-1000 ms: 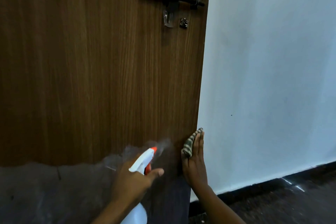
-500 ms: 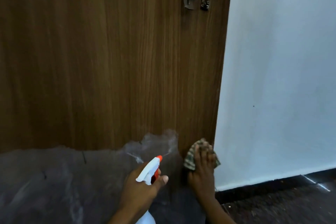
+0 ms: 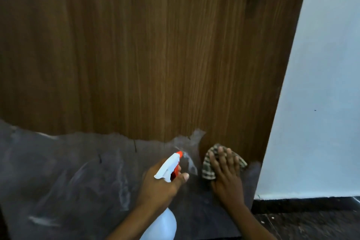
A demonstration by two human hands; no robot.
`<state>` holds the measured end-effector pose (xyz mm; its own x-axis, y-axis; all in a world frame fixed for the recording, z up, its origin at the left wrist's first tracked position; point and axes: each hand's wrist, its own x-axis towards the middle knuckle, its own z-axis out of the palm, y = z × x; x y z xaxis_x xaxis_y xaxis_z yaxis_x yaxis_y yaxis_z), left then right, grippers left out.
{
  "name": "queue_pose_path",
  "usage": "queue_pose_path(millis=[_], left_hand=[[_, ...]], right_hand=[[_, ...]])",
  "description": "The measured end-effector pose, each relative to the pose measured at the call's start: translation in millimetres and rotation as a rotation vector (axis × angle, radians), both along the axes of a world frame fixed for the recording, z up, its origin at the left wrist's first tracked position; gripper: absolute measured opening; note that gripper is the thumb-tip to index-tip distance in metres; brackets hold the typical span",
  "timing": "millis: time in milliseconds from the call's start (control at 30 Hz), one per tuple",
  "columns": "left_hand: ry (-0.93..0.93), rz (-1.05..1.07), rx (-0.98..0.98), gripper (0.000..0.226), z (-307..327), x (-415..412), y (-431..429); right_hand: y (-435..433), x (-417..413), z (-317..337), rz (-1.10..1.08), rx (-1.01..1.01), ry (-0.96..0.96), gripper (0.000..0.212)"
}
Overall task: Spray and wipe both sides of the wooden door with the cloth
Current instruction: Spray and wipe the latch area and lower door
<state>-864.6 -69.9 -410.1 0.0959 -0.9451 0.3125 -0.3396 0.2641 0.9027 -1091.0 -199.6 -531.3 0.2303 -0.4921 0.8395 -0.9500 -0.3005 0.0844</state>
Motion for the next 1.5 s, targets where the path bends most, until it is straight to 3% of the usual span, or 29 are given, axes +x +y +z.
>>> queue_pose_path(millis=[100,167,200,367,500,600,667,700,733,800,933,1033,1100,1233,1367,1500], left_hand=[[0.069,0.004,0.050,0.039,-10,17,5],[-0.004,-0.013,0.022,0.044,-11,24,6],[-0.045,-0.011,0.009,0.045,-12,29,7],[-0.147,0.016,-0.046,0.052,-12,49,11],[-0.080,0.019,-0.023,0.048,-15,62,16],[0.098,0.074,0.082,0.041,-18,76,22],[0.098,0.103,0.109,0.041,-18,86,23],[0.074,0.106,0.102,0.043,-18,93,23],[0.040,0.103,0.089,0.044,-18,98,24],[-0.011,0.096,0.053,0.044,-16,108,26],[-0.037,0.125,0.014,0.046,-13,123,30],[0.119,0.149,0.087,0.034,-15,132,28],[0.143,0.157,0.127,0.037,-19,137,29],[-0.110,0.189,0.176,0.054,-26,151,32],[-0.239,0.251,0.118,0.055,-30,174,35],[-0.103,0.276,0.072,0.057,-32,196,37]], right_hand=[[-2,18,35,-0.076,0.051,-0.277,0.082],[-3,51,65,-0.088,0.037,-0.454,0.081],[-3,67,75,-0.067,0.028,-0.446,0.084],[0,103,39,0.072,-0.046,0.080,0.085],[5,69,9,0.054,-0.005,0.157,0.083],[6,79,30,-0.056,0.059,-0.125,0.085],[8,106,60,-0.100,0.081,-0.392,0.083],[8,122,75,-0.078,0.082,-0.438,0.083],[8,137,84,-0.040,0.077,-0.399,0.084],[8,161,81,0.052,0.020,-0.143,0.087],[12,164,23,0.158,0.014,0.297,0.090],[10,134,9,0.076,0.013,0.305,0.091],[10,130,22,-0.006,0.039,0.147,0.085],[14,170,63,-0.075,0.039,-0.181,0.086],[13,217,72,0.035,-0.036,0.062,0.083],[13,226,35,0.146,-0.062,0.428,0.080]])
